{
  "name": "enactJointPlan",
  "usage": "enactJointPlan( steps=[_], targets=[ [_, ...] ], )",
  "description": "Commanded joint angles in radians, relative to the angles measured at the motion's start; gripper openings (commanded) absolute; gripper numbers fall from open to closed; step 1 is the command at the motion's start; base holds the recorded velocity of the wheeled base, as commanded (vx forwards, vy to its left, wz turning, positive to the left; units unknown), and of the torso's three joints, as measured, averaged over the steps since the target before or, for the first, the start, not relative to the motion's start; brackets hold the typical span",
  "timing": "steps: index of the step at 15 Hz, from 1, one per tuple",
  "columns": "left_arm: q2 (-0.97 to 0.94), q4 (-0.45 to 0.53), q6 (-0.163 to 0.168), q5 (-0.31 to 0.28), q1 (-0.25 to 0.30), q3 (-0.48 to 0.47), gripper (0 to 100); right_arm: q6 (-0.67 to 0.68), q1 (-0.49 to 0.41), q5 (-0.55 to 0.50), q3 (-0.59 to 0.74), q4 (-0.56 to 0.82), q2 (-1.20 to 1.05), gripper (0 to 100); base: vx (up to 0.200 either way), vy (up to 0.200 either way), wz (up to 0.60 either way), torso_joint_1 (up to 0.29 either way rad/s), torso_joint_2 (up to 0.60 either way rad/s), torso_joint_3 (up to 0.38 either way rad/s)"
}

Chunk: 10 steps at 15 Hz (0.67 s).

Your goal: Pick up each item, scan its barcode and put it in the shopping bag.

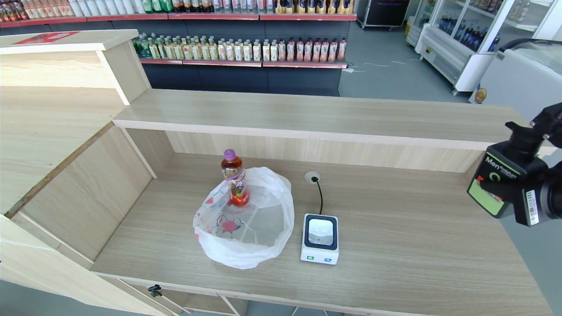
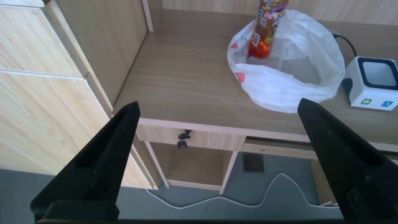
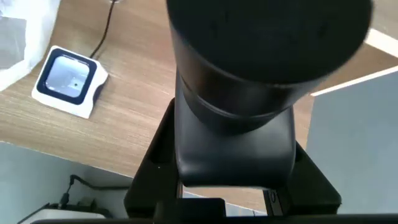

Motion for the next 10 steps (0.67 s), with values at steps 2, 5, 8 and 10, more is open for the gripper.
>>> enactJointPlan(
  steps=[2, 5, 8, 10],
  targets=[
    [0.0, 0.001, 0.0, 0.0, 0.001, 0.0, 100, -0.002, -0.018, 0.003, 0.016, -0.002, 0.044, 0, 0.0, 0.0, 0.0, 0.0, 0.0, 0.0],
    [0.0, 0.0, 0.0, 0.0, 0.001, 0.0, 100, 0.004, -0.005, 0.085, 0.027, -0.02, 0.05, 0, 0.0, 0.0, 0.0, 0.0, 0.0, 0.0],
    [0.0, 0.0, 0.0, 0.0, 0.001, 0.0, 100, 0.03, 0.042, 0.214, 0.045, -0.042, 0.041, 0, 0.0, 0.0, 0.6, 0.004, 0.0, 0.001],
    [0.0, 0.0, 0.0, 0.0, 0.001, 0.0, 100, 0.07, 0.053, 0.369, 0.053, -0.034, 0.039, 0, 0.0, 0.0, 0.6, 0.005, 0.0, 0.005]
  ],
)
